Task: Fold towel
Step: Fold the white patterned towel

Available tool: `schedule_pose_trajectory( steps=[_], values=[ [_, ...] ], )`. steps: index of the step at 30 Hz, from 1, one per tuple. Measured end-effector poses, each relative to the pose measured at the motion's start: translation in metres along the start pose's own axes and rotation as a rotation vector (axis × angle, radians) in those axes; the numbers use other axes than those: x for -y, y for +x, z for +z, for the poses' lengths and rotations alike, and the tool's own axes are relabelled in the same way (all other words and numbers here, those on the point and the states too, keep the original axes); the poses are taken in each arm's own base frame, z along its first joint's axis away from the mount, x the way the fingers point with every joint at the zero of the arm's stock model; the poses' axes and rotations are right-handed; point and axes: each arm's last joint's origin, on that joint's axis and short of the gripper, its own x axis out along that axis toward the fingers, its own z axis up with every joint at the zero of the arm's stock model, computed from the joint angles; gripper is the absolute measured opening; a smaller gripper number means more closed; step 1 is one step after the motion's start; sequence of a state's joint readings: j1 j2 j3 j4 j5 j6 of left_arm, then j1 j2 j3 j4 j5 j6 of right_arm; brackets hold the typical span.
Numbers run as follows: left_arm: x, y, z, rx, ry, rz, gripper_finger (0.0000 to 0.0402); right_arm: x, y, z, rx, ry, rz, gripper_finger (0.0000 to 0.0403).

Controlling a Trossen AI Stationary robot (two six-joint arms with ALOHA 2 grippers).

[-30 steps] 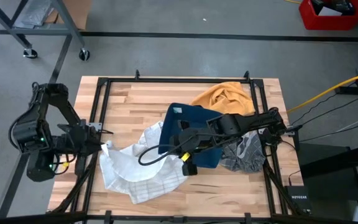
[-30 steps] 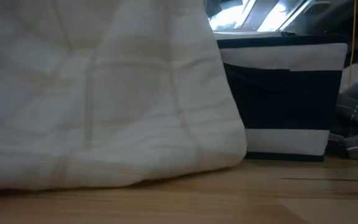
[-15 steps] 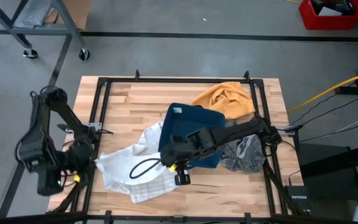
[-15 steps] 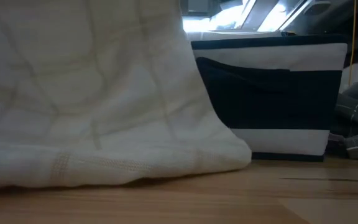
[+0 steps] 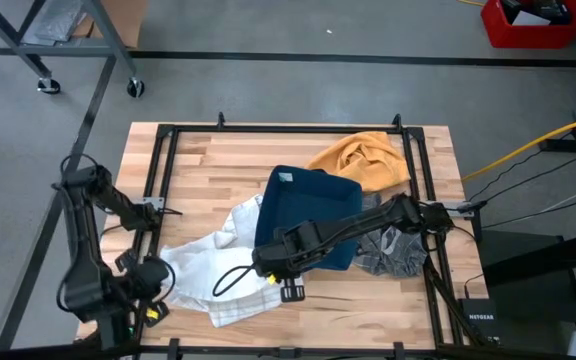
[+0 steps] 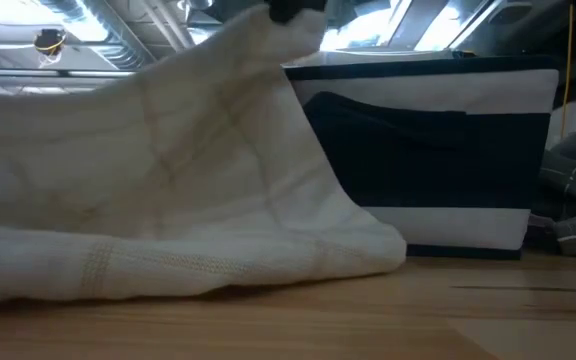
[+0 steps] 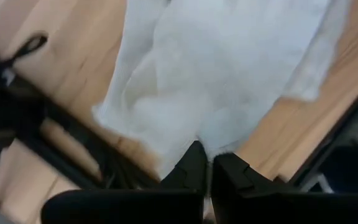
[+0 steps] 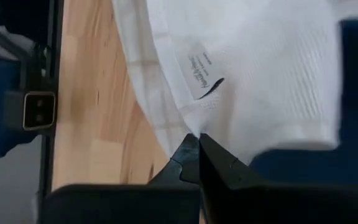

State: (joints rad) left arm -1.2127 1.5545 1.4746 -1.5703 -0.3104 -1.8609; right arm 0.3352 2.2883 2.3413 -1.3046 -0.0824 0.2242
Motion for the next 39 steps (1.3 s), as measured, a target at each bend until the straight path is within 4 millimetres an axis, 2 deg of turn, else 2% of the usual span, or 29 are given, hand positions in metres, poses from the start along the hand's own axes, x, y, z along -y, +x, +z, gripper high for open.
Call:
schedule_pose_trajectory(
  steps=[8,13,18,25,32,36,39],
  values=[
    [0.015,0.015,-0.010,-0.026,0.013,0.060,0.0000,-0.002,0.020,-0.010,-0.137,0.013,-0.030,0.0000],
    [0.015,0.017,-0.008,-0.021,0.009,0.077,0.0000,0.011,0.038,-0.019,-0.213,-0.011,-0.139,0.0000],
    [0.015,0.018,-0.003,-0.019,0.002,0.087,0.0000,0.045,0.048,-0.023,-0.285,-0.016,-0.248,0.0000],
    [0.016,0.020,0.002,-0.001,-0.032,0.089,0.0000,0.108,0.042,-0.017,-0.278,0.025,-0.295,0.0000],
    [0.018,0.020,0.009,0.168,-0.048,0.041,0.0000,0.165,0.033,-0.017,-0.271,0.059,-0.300,0.0000],
    [0.019,0.022,0.015,0.172,-0.078,0.046,0.0000,0.190,0.029,-0.018,-0.246,0.092,-0.306,0.0000],
    [0.020,0.023,0.019,0.172,-0.087,0.053,0.0000,0.197,0.028,-0.017,-0.220,0.116,-0.241,0.0000]
  ],
)
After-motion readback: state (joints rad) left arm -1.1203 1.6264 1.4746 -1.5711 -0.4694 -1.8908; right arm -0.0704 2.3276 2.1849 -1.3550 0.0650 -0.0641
